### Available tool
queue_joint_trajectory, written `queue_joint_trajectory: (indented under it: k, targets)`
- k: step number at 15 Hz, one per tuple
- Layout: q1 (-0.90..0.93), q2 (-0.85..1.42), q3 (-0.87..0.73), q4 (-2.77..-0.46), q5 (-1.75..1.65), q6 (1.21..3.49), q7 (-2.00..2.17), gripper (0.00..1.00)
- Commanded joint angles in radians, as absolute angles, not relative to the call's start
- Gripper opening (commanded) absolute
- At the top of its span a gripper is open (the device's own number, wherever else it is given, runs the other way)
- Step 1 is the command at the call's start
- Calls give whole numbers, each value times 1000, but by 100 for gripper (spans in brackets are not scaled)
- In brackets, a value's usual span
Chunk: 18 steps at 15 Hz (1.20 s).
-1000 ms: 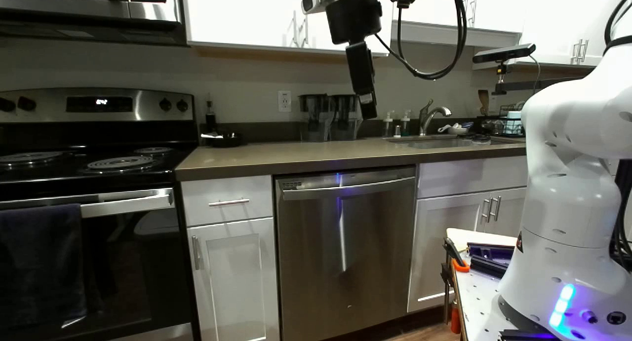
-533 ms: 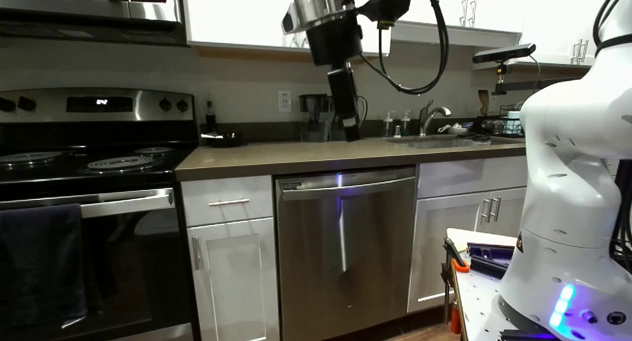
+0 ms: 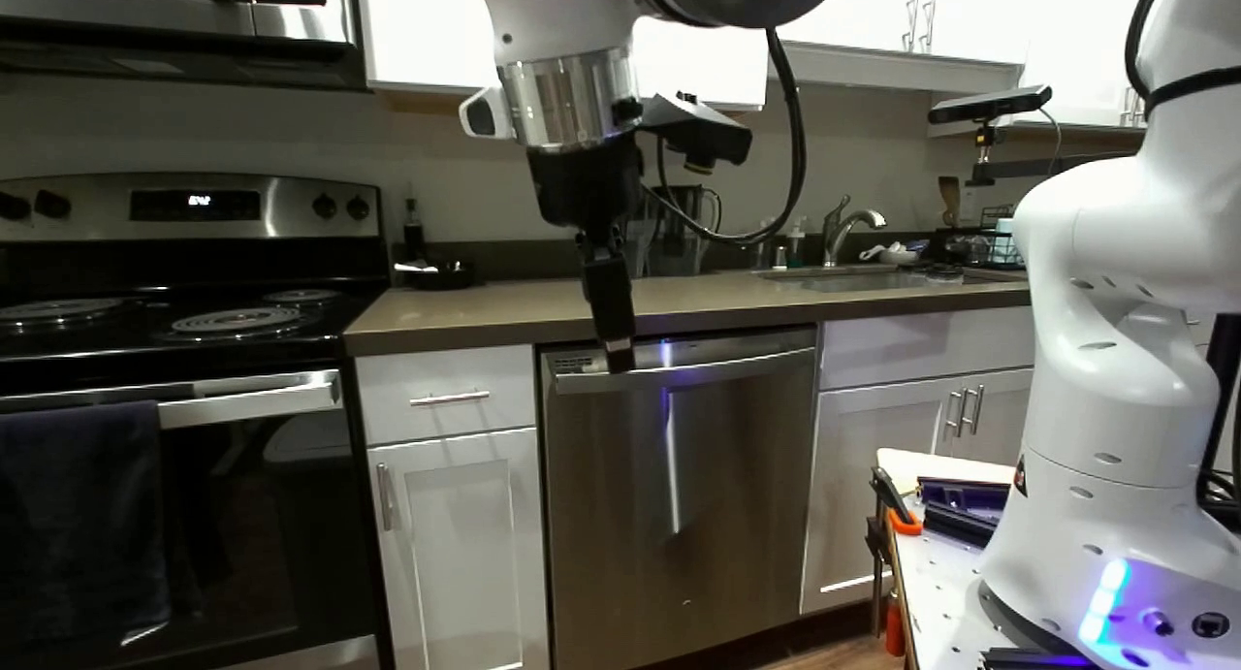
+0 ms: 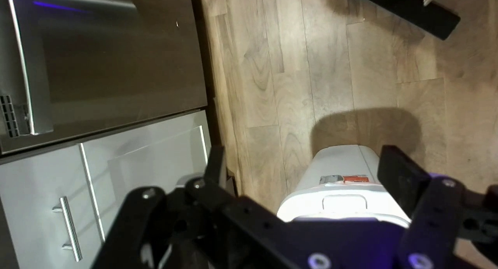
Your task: Open the trash bin
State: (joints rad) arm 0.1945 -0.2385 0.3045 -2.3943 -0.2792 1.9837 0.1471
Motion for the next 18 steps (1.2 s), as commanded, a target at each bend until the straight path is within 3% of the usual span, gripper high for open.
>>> queue_joint_trajectory:
  k: [1, 5, 12, 18]
  targets:
    - [211, -245, 296, -2398, -283, 1982, 149, 100]
    - [210, -204, 293, -2409, -323, 2119, 119, 100]
    - [181, -52, 236, -2490, -462, 2683, 45, 100]
    - [141, 285, 182, -2383, -339, 3071, -201, 100]
